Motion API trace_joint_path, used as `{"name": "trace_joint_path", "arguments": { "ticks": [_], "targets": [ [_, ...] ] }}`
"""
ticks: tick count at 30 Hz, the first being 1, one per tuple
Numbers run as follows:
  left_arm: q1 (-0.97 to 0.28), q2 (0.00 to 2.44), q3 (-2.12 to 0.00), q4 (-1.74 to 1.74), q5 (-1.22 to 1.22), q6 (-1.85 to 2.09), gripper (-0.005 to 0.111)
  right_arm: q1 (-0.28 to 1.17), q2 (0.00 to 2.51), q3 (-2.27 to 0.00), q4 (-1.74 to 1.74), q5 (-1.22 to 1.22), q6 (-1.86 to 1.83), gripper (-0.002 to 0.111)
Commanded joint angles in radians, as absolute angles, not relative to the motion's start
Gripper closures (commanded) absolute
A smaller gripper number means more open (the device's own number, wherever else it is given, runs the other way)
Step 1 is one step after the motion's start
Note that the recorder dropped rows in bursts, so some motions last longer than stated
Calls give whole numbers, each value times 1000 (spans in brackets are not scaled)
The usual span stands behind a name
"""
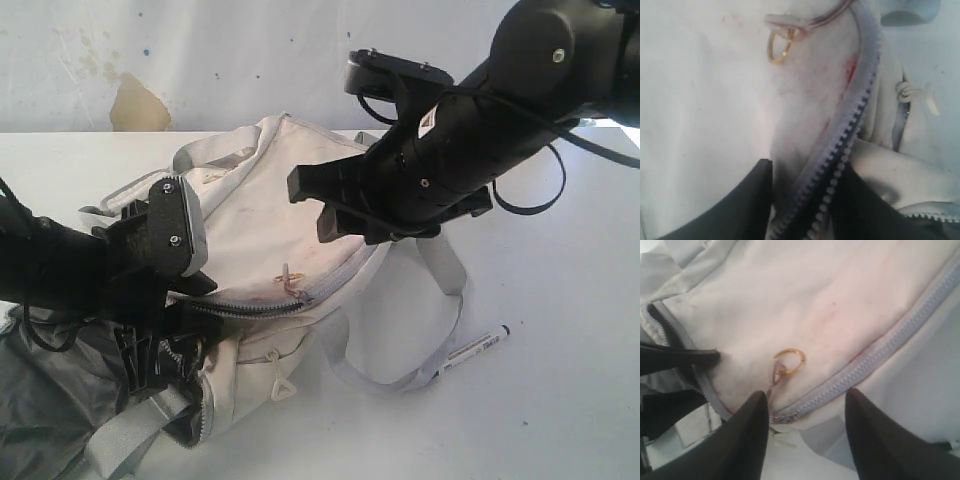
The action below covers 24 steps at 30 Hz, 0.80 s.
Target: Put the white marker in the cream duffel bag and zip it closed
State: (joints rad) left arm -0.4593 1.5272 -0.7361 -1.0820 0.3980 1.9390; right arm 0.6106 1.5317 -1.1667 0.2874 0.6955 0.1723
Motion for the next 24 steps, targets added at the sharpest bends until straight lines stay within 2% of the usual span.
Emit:
{"name": "trace_joint_path", "arguments": {
  "ticks": [1,3,8,16,24],
  "targets": [
    [-467,1526,-730,-1091,383,1920,94,608,1538,-1176,374,649,63,64],
    [-467,1526,-730,-1091,385,1902,107,608,1555,-1176,374,649,55,64],
    [-467,1526,-730,-1091,389,1900,107,608,1616,-1176,404,615,39,64],
    [-467,1526,-730,-1091,394,1900,107,608,1674,-1176,678,565,-208,64],
    [-467,1526,-730,-1091,391,1900,107,608,1745,-1176,680,584,-223,64]
  ]
}}
